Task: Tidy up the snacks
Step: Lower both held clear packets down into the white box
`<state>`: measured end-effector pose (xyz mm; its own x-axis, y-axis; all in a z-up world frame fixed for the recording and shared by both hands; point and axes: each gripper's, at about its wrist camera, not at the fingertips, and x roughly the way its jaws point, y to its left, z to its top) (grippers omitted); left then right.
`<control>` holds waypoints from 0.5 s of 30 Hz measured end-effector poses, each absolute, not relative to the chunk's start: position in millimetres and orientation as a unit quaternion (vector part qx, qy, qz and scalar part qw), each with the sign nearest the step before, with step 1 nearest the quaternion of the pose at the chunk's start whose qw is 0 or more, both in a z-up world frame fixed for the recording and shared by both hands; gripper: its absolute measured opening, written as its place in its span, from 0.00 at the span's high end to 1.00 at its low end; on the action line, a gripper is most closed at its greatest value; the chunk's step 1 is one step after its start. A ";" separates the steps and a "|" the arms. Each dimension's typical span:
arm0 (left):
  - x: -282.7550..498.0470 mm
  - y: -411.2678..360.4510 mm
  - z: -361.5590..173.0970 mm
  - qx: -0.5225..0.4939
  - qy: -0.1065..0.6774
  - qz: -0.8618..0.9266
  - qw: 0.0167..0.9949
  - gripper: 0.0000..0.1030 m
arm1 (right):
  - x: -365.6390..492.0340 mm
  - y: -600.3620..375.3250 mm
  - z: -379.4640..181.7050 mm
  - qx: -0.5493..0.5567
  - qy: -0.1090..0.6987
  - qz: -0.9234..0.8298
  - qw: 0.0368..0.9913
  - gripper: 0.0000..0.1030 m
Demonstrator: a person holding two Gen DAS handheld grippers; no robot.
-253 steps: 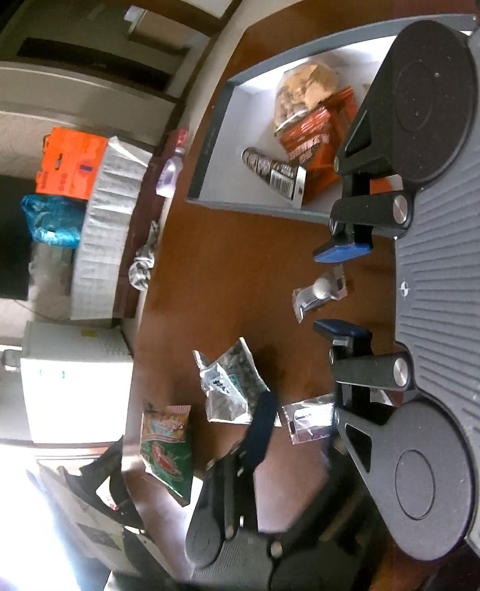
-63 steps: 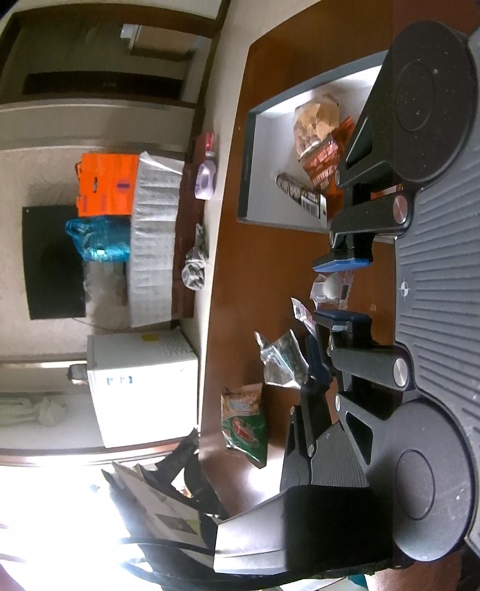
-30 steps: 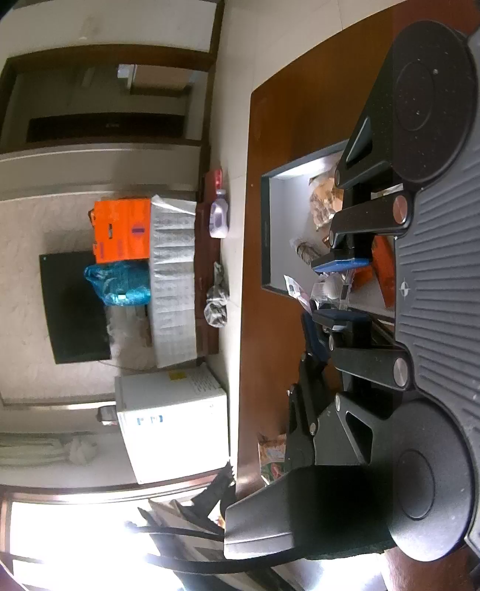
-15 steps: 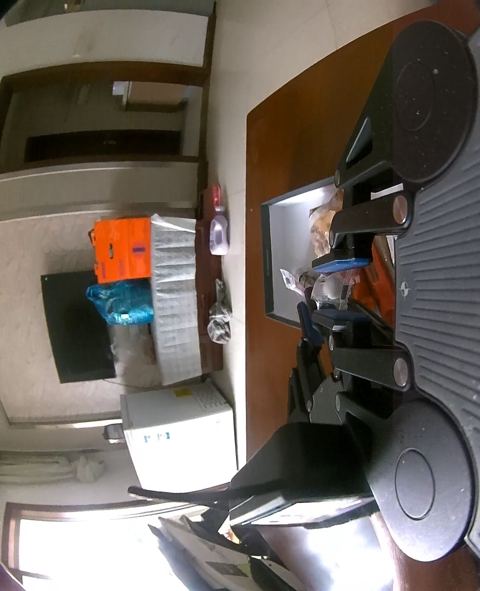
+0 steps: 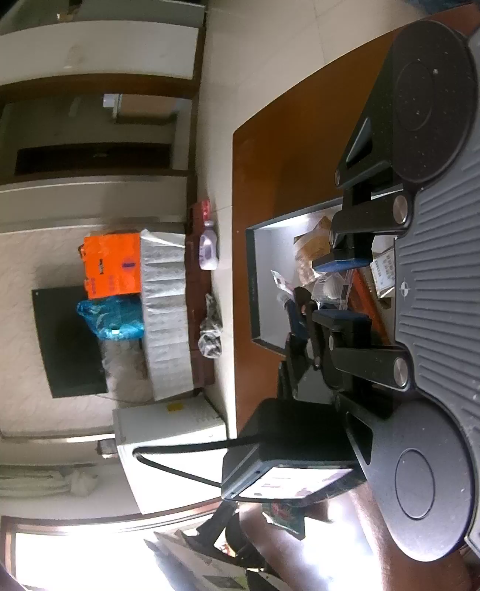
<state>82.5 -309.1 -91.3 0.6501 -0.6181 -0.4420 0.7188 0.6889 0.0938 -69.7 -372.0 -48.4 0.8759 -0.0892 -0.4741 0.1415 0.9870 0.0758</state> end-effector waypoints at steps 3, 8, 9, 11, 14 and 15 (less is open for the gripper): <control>86.8 -316.3 -93.6 0.137 0.191 -0.374 0.897 0.95 | -69.7 -371.1 -49.8 0.055 0.244 -0.060 0.966 0.77; 94.1 -321.2 -93.3 0.145 0.190 -0.380 0.894 0.95 | -72.6 -372.5 -49.8 0.059 0.247 -0.062 0.965 0.77; 94.3 -318.0 -94.2 0.144 0.191 -0.381 0.893 0.95 | -73.0 -372.6 -50.3 0.060 0.248 -0.063 0.965 0.77; 93.9 -317.1 -92.5 0.145 0.193 -0.376 0.894 0.95 | -72.4 -373.2 -50.6 0.060 0.249 -0.063 0.965 0.77; 97.4 -317.3 -96.4 0.148 0.201 -0.374 0.893 0.95 | -72.4 -372.4 -51.8 0.060 0.253 -0.063 0.964 0.77; 99.0 -317.8 -98.7 0.149 0.205 -0.374 0.892 0.95 | -72.0 -372.0 -52.1 0.060 0.254 -0.062 0.963 0.77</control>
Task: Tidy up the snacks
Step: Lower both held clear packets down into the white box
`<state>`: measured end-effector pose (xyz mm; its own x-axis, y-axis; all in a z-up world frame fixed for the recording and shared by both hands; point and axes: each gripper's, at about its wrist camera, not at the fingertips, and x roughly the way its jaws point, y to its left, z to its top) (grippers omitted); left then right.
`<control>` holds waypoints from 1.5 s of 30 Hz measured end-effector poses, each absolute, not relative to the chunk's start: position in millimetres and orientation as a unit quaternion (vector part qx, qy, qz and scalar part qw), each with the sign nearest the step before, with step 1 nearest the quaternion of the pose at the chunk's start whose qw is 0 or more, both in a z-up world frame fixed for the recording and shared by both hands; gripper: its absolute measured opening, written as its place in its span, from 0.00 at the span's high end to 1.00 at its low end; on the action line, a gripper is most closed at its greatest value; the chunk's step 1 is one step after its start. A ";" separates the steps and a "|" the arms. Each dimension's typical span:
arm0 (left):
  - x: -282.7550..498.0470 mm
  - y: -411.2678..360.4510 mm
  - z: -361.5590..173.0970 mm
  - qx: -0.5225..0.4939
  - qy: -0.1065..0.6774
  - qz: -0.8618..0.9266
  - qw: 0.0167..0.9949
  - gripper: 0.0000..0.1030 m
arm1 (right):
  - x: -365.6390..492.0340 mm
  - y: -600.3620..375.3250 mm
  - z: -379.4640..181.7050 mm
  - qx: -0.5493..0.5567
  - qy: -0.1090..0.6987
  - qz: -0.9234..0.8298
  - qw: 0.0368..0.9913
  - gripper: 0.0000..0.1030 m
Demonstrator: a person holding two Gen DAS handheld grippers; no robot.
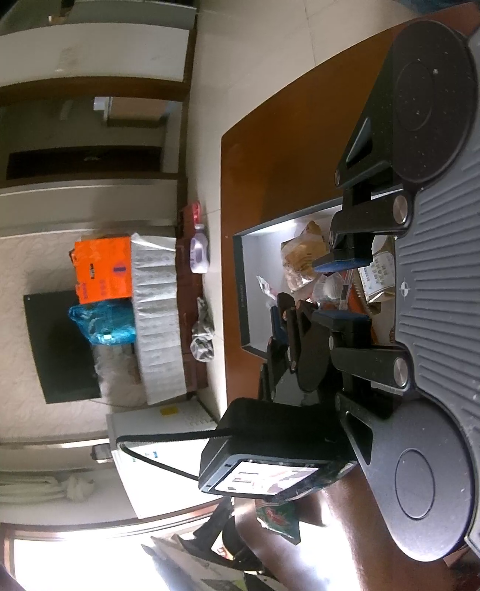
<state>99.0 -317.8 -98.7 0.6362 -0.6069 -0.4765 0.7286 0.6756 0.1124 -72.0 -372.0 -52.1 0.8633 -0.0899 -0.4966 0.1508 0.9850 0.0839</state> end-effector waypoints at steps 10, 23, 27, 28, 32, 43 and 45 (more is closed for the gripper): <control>104.9 -320.6 -110.3 0.158 0.202 -0.384 0.887 0.95 | -68.8 -374.9 -57.5 0.060 0.268 -0.065 0.959 0.77; 105.2 -319.5 -110.3 0.155 0.190 -0.390 0.888 0.87 | -62.3 -372.2 -63.2 0.056 0.276 -0.054 0.958 0.77; 99.3 -316.8 -108.6 0.159 0.169 -0.371 0.899 0.51 | -57.2 -371.2 -66.8 0.052 0.281 -0.053 0.957 0.77; 97.2 -315.7 -107.1 0.161 0.161 -0.366 0.903 0.47 | -56.0 -371.8 -68.2 0.053 0.283 -0.053 0.956 0.77; 93.6 -308.0 -102.4 0.162 0.149 -0.363 0.905 0.38 | -52.6 -372.8 -73.4 0.055 0.292 -0.053 0.953 0.77; 77.2 -275.5 -89.0 0.164 0.132 -0.367 0.906 0.30 | -49.5 -366.0 -77.7 0.047 0.299 -0.054 0.952 0.77; 70.2 -270.2 -85.6 0.170 0.127 -0.367 0.906 0.30 | -50.9 -364.8 -77.1 0.046 0.298 -0.055 0.952 0.77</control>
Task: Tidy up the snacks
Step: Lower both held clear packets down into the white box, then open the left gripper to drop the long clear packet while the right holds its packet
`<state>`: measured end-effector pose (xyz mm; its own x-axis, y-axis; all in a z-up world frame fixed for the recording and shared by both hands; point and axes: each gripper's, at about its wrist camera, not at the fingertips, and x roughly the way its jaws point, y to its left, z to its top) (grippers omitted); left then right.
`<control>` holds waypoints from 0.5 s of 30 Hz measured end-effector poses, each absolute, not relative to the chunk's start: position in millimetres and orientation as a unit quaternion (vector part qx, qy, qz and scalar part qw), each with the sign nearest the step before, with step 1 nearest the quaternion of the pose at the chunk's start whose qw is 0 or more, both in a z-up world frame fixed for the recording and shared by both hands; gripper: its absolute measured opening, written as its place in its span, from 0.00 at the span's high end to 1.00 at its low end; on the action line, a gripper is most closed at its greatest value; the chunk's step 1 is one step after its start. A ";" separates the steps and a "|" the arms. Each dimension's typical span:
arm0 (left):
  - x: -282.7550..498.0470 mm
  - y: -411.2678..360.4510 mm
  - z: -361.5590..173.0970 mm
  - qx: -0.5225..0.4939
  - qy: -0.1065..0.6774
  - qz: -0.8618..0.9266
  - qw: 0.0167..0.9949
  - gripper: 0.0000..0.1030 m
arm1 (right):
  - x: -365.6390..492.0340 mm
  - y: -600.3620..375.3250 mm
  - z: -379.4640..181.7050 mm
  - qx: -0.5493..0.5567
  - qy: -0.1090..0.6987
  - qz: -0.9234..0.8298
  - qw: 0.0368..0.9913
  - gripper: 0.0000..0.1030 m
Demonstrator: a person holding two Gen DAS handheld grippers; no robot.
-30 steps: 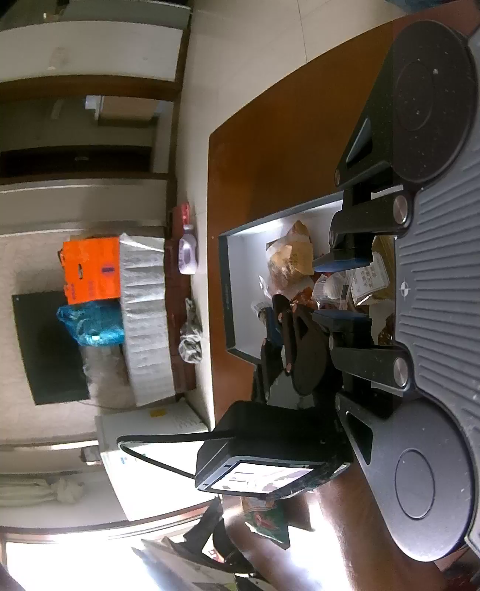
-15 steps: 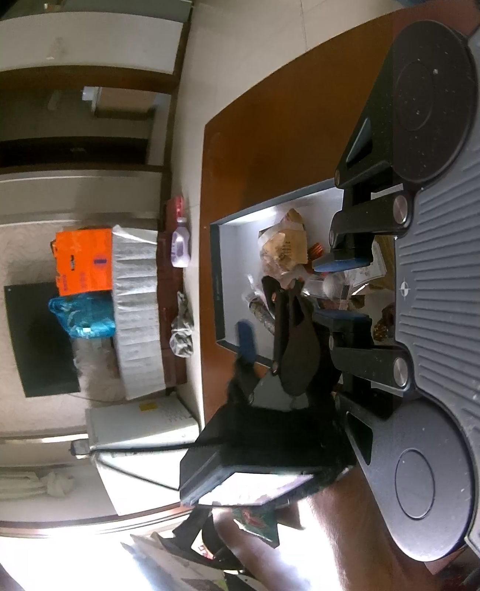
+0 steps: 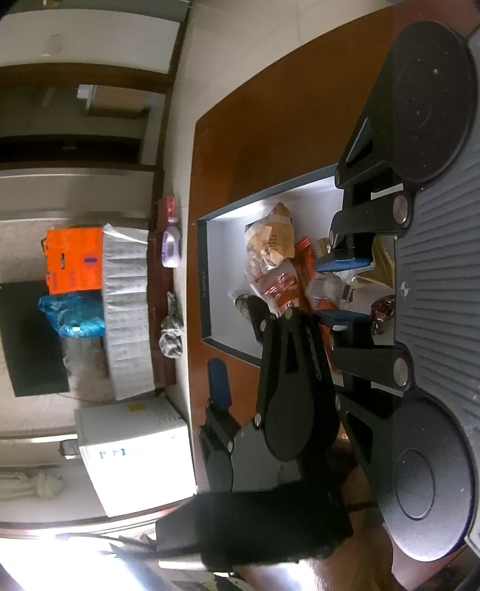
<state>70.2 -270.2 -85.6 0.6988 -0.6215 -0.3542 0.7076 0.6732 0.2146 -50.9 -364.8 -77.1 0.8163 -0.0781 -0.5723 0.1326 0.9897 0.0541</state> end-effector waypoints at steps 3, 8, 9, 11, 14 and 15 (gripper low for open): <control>61.2 -259.9 -81.3 0.170 0.124 -0.375 0.903 0.25 | -53.2 -363.0 -77.2 0.047 0.299 -0.056 0.951 0.77; 41.1 -243.9 -74.9 0.184 0.112 -0.374 0.902 0.24 | -52.4 -359.3 -79.0 0.047 0.305 -0.050 0.950 0.77; 36.4 -241.3 -73.9 0.189 0.111 -0.368 0.904 0.24 | -51.2 -358.4 -80.9 0.046 0.309 -0.048 0.949 0.77; 31.0 -235.1 -70.4 0.195 0.108 -0.365 0.904 0.23 | -48.3 -358.0 -85.9 0.044 0.319 -0.047 0.946 0.77; 23.0 -221.8 -65.9 0.196 0.111 -0.364 0.904 0.23 | -46.1 -358.5 -90.6 0.045 0.328 -0.048 0.942 0.77; 19.5 -217.1 -65.2 0.200 0.111 -0.362 0.904 0.23 | -46.1 -357.9 -91.6 0.046 0.330 -0.048 0.942 0.77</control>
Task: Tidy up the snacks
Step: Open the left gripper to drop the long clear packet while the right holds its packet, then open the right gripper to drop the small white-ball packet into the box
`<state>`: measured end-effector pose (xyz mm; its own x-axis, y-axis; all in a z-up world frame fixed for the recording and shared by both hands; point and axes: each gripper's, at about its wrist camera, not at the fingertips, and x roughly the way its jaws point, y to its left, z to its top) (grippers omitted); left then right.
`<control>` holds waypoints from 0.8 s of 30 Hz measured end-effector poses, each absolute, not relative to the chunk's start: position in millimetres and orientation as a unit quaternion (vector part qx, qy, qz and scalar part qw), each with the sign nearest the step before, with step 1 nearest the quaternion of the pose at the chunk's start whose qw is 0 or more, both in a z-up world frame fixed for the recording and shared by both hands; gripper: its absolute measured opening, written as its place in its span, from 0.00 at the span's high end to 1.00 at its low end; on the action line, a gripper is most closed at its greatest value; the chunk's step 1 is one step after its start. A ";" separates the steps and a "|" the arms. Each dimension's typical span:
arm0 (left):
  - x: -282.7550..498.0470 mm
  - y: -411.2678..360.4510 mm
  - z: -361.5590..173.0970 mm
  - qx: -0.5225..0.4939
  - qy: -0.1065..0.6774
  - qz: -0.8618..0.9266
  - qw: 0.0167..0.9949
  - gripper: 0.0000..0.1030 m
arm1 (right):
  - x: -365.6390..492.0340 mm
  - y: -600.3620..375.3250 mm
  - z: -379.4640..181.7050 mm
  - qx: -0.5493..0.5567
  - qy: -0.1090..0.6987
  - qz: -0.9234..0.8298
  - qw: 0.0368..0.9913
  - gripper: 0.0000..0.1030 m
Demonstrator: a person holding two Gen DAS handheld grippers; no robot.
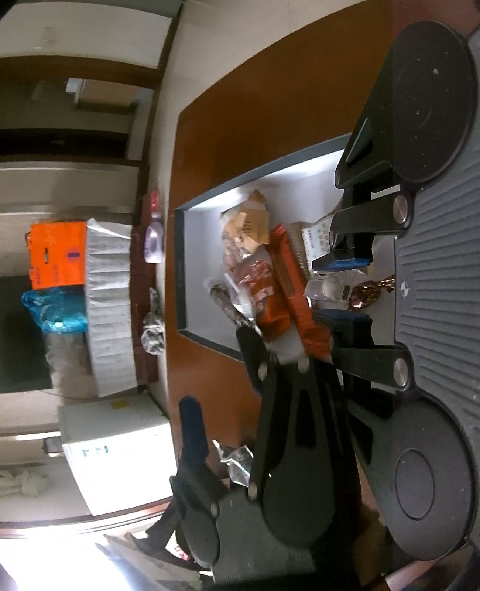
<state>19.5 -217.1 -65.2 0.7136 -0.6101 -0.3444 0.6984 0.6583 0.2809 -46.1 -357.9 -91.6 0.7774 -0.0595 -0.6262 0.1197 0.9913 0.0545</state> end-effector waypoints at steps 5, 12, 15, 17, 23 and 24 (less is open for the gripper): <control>4.6 -196.8 -64.2 0.214 0.119 -0.348 0.905 0.22 | -43.1 -354.7 -97.8 0.042 0.346 -0.044 0.936 0.77; -14.7 -164.4 -63.8 0.235 0.130 -0.337 0.902 0.21 | -40.7 -348.3 -104.3 0.026 0.363 -0.038 0.931 0.77; -21.1 -152.6 -62.6 0.238 0.136 -0.330 0.903 0.21 | -41.1 -347.1 -105.3 0.025 0.366 -0.038 0.930 0.77; -25.0 -144.0 -60.3 0.235 0.137 -0.327 0.905 0.21 | -41.7 -346.5 -104.6 0.023 0.365 -0.040 0.930 0.77; -31.8 -132.2 -54.2 0.228 0.138 -0.324 0.908 0.21 | -48.6 -340.3 -97.5 0.023 0.356 -0.038 0.933 0.67; -31.7 -132.2 -54.5 0.228 0.138 -0.325 0.907 0.21 | -50.9 -338.6 -95.0 0.026 0.353 -0.037 0.934 0.66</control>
<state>-31.7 -132.2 -54.5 0.7513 -0.5260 -0.3984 0.6520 0.6851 0.3250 -50.9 -338.6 -95.0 0.7477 -0.0511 -0.6620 0.0882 0.9958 0.0227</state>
